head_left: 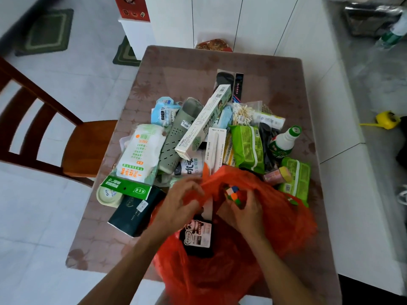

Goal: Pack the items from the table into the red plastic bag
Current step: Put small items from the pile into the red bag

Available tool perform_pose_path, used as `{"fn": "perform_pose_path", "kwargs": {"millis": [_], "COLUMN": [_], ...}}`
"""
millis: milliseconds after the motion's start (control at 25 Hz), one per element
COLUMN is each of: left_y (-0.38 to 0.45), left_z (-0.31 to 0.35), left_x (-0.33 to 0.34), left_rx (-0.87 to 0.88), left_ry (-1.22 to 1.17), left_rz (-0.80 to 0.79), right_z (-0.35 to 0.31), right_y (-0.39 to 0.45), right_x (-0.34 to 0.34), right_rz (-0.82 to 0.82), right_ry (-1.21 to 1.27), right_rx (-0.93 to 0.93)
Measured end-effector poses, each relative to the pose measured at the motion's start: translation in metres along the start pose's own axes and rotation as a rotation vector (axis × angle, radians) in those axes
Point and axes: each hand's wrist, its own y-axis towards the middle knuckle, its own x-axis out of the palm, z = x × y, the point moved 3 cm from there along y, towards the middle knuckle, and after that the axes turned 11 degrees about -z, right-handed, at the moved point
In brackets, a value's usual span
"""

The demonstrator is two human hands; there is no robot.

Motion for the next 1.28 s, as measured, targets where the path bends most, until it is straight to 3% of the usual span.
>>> {"fn": "perform_pose_path", "kwargs": {"millis": [40, 120, 160, 280, 440, 520, 640, 800, 880, 1040, 1120, 1280], "left_y": [0.005, 0.019, 0.027, 0.043, 0.053, 0.05, 0.032, -0.018, -0.038, -0.033, -0.018, -0.01], "left_z": [-0.006, -0.031, -0.047, -0.093, -0.113, -0.112, -0.084, 0.001, 0.028, -0.004, -0.022, -0.026], "left_x": [-0.007, -0.015, -0.016, -0.007, -0.009, -0.01, -0.04, -0.084, -0.042, 0.078, 0.106, 0.119], "left_rx": [-0.066, -0.2, -0.257, -0.406, -0.417, -0.383, -0.29, -0.171, -0.13, -0.14, -0.141, -0.043], "left_ry": [-0.126, 0.024, 0.219, 0.641, 0.715, 0.672, 0.356, 0.079, -0.006, 0.264, 0.466, 0.865], "left_rz": [0.086, 0.201, 0.141, -0.275, -0.236, -0.222, -0.255, -0.058, -0.21, -0.453, -0.474, -0.431], "right_z": [-0.002, 0.0, 0.004, 0.018, 0.051, 0.066, 0.076, 0.067, 0.066, 0.072, 0.063, 0.018], "right_y": [0.003, 0.003, 0.001, -0.014, -0.041, -0.05, -0.052, -0.049, -0.048, -0.049, -0.054, -0.042], "right_x": [0.0, 0.002, 0.001, -0.013, -0.033, -0.038, -0.047, -0.046, -0.048, -0.066, -0.085, -0.137], "right_rz": [-0.033, -0.137, -0.152, -0.085, -0.101, -0.135, -0.144, -0.236, -0.211, -0.136, -0.104, 0.181], "right_ry": [-0.008, -0.106, -0.157, -0.2, -0.238, -0.272, -0.23, -0.137, -0.082, -0.186, -0.256, -0.091], "right_rx": [-0.045, -0.163, -0.2, -0.168, -0.024, 0.006, 0.017, 0.034, 0.12, 0.296, 0.213, -0.048]}}
